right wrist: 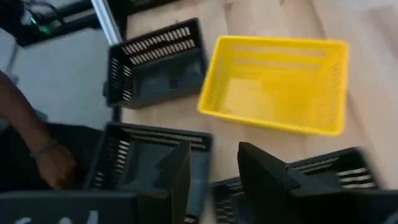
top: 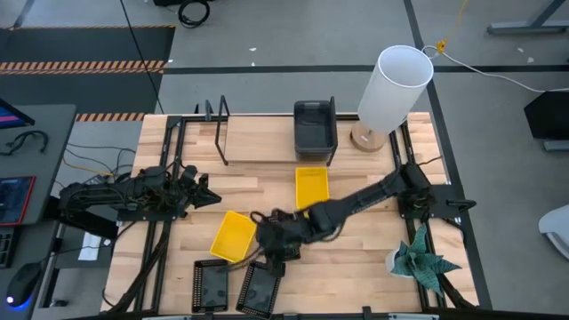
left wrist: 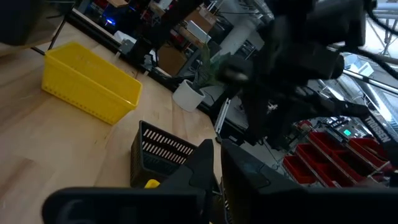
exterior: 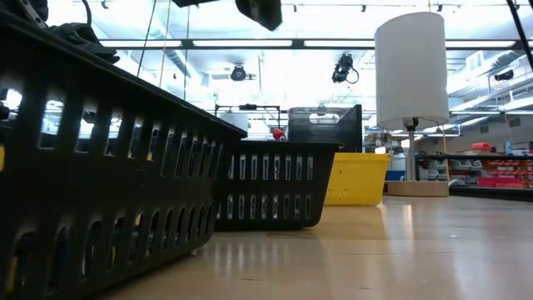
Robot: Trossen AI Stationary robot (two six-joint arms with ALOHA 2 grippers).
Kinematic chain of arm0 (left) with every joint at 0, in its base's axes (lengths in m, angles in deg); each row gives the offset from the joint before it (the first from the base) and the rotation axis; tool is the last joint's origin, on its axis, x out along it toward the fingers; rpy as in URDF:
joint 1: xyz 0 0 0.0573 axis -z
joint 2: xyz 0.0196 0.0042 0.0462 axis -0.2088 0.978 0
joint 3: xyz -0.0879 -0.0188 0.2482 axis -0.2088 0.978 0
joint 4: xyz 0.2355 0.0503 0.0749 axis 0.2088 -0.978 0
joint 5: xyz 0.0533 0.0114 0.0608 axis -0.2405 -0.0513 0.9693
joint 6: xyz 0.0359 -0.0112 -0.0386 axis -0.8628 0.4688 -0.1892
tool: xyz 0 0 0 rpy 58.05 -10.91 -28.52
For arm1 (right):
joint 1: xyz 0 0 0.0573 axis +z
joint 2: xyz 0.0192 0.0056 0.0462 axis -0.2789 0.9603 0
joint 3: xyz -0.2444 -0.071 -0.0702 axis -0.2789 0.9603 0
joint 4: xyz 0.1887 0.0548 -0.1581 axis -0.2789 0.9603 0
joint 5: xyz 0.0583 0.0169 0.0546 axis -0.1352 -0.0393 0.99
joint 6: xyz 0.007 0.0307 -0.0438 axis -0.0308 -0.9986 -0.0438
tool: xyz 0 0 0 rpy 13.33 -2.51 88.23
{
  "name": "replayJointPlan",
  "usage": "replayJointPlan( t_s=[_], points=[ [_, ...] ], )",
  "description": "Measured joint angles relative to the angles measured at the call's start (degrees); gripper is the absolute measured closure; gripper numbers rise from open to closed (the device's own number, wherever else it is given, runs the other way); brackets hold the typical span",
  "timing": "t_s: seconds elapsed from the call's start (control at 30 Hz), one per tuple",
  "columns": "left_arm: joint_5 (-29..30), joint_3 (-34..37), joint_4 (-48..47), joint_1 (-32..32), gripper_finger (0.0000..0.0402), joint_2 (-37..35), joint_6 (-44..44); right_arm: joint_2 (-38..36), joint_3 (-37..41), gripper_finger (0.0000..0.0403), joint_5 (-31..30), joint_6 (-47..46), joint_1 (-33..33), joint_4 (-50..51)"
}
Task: Stack baskets on shelf by color
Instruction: Stack the right yellow bin into the right yellow bin
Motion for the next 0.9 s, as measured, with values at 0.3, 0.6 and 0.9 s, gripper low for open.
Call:
replayJointPlan(
  t_s=[0.3, 0.6, 0.9],
  points=[
    [-0.02, 0.0, 0.0, 0.0, 0.0371, 0.0, 0.0, 0.01, 7.13, 0.0265, -5.33, -9.77, 5.98, -9.21],
    [0.0, -0.01, 0.0, 0.0, 0.0365, 0.0, 0.0, 0.01, 11.24, 0.0265, -12.1, -13.15, 11.95, -10.76],
    [0.0, -0.02, 0.0, 0.0, 0.0362, 0.0, 0.0, 0.01, 11.69, 0.0265, -13.98, -13.19, 14.44, -3.85]
  ],
)
